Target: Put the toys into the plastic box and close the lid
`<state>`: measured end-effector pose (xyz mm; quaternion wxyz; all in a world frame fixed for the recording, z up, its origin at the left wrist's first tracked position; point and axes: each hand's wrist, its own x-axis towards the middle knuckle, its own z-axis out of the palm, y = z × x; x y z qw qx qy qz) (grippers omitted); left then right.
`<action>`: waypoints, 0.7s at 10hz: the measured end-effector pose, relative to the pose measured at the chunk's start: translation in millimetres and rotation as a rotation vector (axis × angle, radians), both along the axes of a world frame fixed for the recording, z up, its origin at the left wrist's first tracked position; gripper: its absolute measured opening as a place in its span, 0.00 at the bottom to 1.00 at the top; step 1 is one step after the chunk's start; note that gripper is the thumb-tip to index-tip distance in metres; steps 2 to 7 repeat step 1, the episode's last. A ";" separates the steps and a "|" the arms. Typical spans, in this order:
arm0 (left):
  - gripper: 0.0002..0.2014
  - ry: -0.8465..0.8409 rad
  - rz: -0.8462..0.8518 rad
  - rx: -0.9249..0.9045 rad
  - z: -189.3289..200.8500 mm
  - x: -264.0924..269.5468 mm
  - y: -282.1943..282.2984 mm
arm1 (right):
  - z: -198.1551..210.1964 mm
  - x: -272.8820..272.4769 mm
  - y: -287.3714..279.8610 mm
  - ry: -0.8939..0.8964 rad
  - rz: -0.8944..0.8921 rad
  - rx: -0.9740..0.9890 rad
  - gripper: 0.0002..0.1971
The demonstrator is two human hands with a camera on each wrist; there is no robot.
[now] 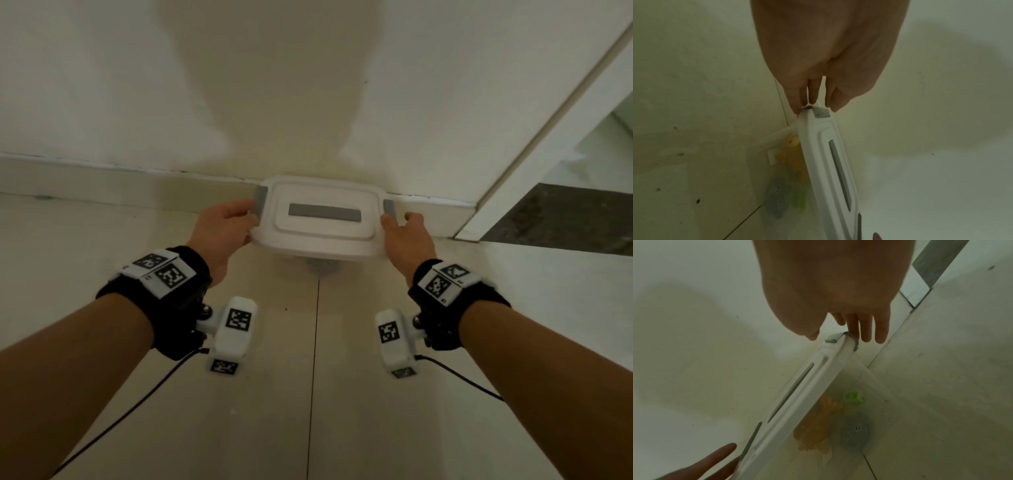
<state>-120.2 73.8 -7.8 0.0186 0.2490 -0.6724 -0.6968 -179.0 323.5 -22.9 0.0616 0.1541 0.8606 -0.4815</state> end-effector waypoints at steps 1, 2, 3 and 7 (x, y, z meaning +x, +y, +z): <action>0.20 0.017 0.040 -0.050 9.6 5.5 -7.2 | 9.5 10.9 2.5 0.106 -0.032 0.005 0.30; 0.20 0.017 0.040 -0.050 9.6 5.5 -7.2 | 9.5 10.9 2.5 0.106 -0.032 0.005 0.30; 0.20 0.017 0.040 -0.050 9.6 5.5 -7.2 | 9.5 10.9 2.5 0.106 -0.032 0.005 0.30; 0.20 0.017 0.040 -0.050 9.6 5.5 -7.2 | 9.5 10.9 2.5 0.106 -0.032 0.005 0.30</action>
